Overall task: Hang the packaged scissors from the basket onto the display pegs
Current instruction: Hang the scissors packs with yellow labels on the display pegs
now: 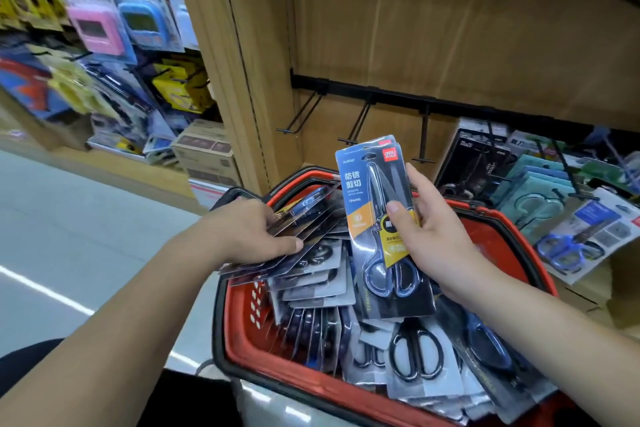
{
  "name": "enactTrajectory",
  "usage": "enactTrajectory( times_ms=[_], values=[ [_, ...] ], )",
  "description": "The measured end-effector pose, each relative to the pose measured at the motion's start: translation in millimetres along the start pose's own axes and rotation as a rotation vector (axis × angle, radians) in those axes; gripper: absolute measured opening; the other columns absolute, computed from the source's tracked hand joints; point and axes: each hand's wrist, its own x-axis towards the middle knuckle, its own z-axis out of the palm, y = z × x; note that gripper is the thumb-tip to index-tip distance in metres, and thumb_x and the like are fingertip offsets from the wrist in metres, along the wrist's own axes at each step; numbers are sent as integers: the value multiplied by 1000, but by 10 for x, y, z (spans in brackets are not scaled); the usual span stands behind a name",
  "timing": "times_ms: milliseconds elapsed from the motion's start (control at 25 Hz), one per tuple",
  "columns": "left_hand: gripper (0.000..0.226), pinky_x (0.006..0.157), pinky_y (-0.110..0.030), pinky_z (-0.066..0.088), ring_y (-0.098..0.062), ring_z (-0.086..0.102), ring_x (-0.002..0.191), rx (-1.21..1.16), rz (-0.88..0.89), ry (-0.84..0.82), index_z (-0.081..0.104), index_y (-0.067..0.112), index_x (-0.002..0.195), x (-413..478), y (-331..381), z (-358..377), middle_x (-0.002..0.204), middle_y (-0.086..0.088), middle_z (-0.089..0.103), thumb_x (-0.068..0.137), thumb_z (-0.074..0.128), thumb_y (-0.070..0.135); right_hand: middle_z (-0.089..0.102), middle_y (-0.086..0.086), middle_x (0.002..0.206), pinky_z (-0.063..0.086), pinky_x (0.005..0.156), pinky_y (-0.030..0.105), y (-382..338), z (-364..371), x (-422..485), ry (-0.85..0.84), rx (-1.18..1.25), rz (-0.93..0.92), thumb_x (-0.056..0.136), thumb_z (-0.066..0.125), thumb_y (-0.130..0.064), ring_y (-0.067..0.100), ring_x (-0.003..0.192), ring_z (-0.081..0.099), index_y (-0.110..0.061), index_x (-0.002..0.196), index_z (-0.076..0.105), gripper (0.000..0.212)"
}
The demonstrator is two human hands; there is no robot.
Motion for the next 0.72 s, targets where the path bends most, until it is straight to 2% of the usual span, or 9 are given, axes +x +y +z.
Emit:
enactTrajectory(
  times_ms=[80, 160, 280, 360, 440, 520, 560, 640, 720],
  values=[
    [40, 75, -34, 59, -21, 68, 84, -1, 34, 78, 72, 21, 100, -75, 92, 59, 86, 0, 71, 84, 72, 57, 57, -20, 150, 40, 122, 39, 37, 13, -24, 4, 0, 9, 107, 59, -22, -4, 137, 52, -39, 163, 29, 66],
    [19, 67, -33, 56, -25, 67, 83, 1, 73, 154, 67, 21, 96, -146, 227, 67, 77, 0, 67, 85, 67, 36, 57, -18, 151, 40, 121, 40, 42, 13, -17, 21, -1, 11, 107, 59, -22, -1, 137, 53, -41, 162, 30, 65],
    [18, 68, -35, 56, -24, 64, 84, -44, 140, 222, 61, 25, 102, -272, 361, -20, 75, 3, 63, 85, 58, 30, 55, -12, 154, 41, 121, 47, 57, -61, 52, 101, 43, 15, 104, 61, -35, 11, 144, 49, -49, 159, 33, 63],
    [17, 69, -35, 55, -25, 63, 85, -44, 193, 272, 60, 27, 100, -297, 425, 0, 77, 4, 60, 85, 58, 33, 49, -9, 159, 37, 123, 48, 13, -166, 80, 195, 51, 5, 102, 61, -42, 13, 149, 43, -52, 158, 30, 65],
    [24, 78, -34, 54, -25, 62, 101, 16, 303, 299, 60, 30, 109, -295, 521, 154, 95, 4, 58, 88, 59, 41, 35, -22, 163, 30, 126, 32, -67, -283, 94, 257, 19, -59, 107, 57, -32, -4, 149, 33, -44, 163, 24, 66],
    [50, 95, -34, 49, -23, 50, 120, 165, 428, 256, 51, 37, 137, -247, 632, 356, 119, 3, 51, 90, 59, 54, 33, -35, 153, 31, 113, 8, -121, -411, 112, 280, -47, -98, 109, 54, -24, -25, 136, 33, -35, 166, 22, 66],
    [67, 103, -36, 46, -23, 45, 124, 219, 474, 220, 41, 39, 150, -189, 662, 430, 127, 4, 46, 89, 59, 62, 35, -36, 152, 33, 108, 4, -107, -470, 126, 282, -85, -106, 109, 54, -22, -27, 133, 35, -33, 166, 23, 66],
    [87, 108, -39, 42, -22, 42, 123, 194, 499, 179, 35, 40, 156, -121, 670, 475, 130, 8, 44, 81, 49, 83, 43, -26, 158, 40, 112, 11, -27, -544, 135, 265, -160, -121, 107, 57, -23, -19, 135, 43, -36, 165, 25, 67],
    [83, 104, -38, 45, -17, 46, 119, -29, 449, 185, 51, 40, 144, -51, 640, 483, 120, 14, 49, 78, 43, 91, 57, -16, 149, 50, 104, 16, 48, -569, 114, 225, -166, -98, 107, 58, -23, -9, 128, 55, -38, 164, 26, 68]
  ],
)
